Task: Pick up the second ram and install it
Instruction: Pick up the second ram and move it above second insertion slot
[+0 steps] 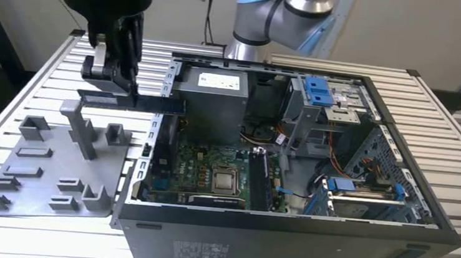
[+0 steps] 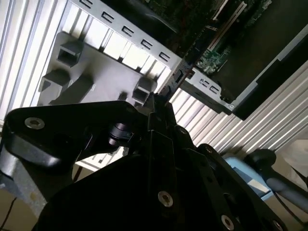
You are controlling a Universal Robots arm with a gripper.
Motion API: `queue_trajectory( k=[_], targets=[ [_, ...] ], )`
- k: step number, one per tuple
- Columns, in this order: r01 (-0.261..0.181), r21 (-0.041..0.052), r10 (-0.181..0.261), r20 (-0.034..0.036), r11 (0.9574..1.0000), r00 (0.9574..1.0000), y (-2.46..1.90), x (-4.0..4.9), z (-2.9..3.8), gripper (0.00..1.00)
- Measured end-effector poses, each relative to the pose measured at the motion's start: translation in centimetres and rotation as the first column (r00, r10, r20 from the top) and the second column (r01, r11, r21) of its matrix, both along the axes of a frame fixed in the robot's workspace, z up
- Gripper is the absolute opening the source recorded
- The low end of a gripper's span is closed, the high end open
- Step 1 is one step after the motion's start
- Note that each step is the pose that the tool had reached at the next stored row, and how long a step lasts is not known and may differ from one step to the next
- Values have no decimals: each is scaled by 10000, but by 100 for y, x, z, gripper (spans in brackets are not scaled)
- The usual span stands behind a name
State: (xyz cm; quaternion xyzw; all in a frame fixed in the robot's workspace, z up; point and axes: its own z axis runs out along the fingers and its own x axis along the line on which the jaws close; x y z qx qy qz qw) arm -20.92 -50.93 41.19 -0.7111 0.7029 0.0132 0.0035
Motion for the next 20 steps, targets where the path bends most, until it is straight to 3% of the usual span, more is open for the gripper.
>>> queue_trajectory(
  k=[20],
  targets=[
    [-1,-9,1,-1,10000,10000,0,908,-3,14]
  ],
)
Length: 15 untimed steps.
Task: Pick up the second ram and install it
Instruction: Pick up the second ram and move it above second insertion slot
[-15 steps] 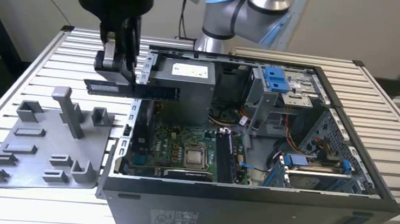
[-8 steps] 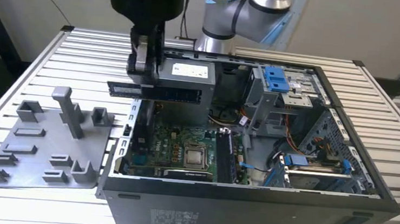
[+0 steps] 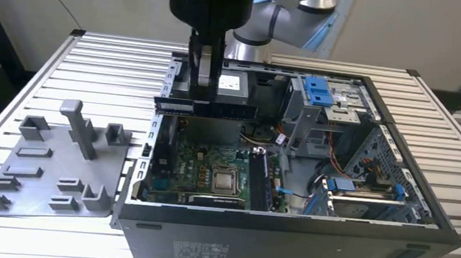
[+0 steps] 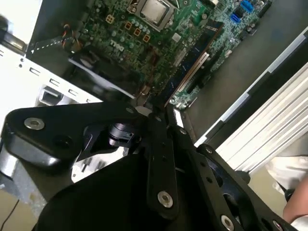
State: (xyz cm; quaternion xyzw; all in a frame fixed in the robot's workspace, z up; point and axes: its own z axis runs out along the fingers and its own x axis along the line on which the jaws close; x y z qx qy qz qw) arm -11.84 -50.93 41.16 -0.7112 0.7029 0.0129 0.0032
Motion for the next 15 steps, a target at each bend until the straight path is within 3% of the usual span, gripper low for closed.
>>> queue_trajectory(
  k=[15],
  targets=[
    [1,-1,-1,0,10000,10000,0,684,-4,14]
  ],
)
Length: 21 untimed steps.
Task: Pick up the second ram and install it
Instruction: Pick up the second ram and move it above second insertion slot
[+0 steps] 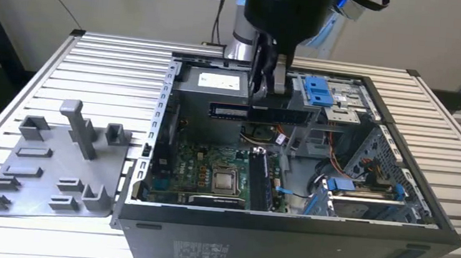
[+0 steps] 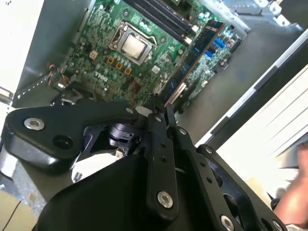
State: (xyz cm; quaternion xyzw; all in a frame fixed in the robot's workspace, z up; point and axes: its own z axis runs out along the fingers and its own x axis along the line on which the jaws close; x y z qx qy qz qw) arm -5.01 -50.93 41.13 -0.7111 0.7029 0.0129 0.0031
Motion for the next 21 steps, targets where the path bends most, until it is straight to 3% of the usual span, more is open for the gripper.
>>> queue_trajectory(
  k=[9,16,21],
  targets=[
    [12,-3,-12,1,10000,10000,0,396,-3,14],
    [691,-7,-691,-1,9976,9976,3,422,-9,14],
    [718,-5,-718,0,9974,9974,7,423,-9,14]
  ],
)
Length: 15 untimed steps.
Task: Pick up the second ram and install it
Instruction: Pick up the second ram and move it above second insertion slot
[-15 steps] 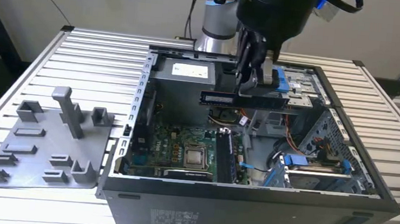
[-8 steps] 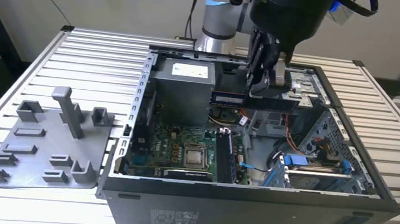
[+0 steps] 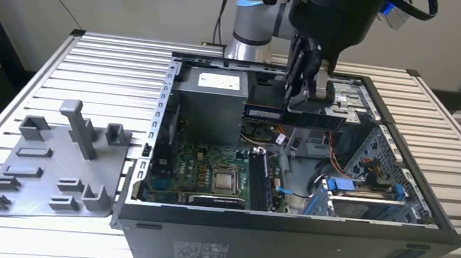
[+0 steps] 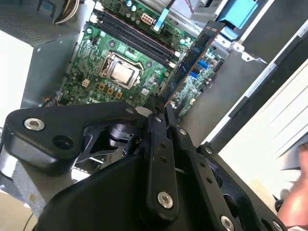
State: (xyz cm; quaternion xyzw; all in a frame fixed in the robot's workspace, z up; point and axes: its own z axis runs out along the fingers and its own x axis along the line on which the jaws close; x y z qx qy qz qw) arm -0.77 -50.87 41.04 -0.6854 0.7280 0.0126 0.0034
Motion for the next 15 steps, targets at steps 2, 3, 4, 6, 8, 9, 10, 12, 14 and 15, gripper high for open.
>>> queue_trajectory(
  k=[2,3,4,6,8,9,10,12,14,15],
  targets=[
    [-1,-1,1,0,10000,10000,23,10,0,14],
    [0,1,0,1,10000,10000,47,17,-1,14],
    [1,-3,-1,-1,10000,10000,83,23,1,14],
    [0,0,0,0,10000,10000,173,30,-2,14],
    [0,-1,0,0,10000,10000,261,33,-5,14],
    [1,-1,-1,0,10000,10000,306,35,-6,14],
    [0,0,0,0,10000,10000,355,37,-7,14],
    [0,-1,0,0,10000,10000,446,40,-9,14],
    [1,0,-1,0,10000,10000,535,43,-12,14],
    [1,-1,-1,0,10000,10000,580,45,-13,14]
  ],
)
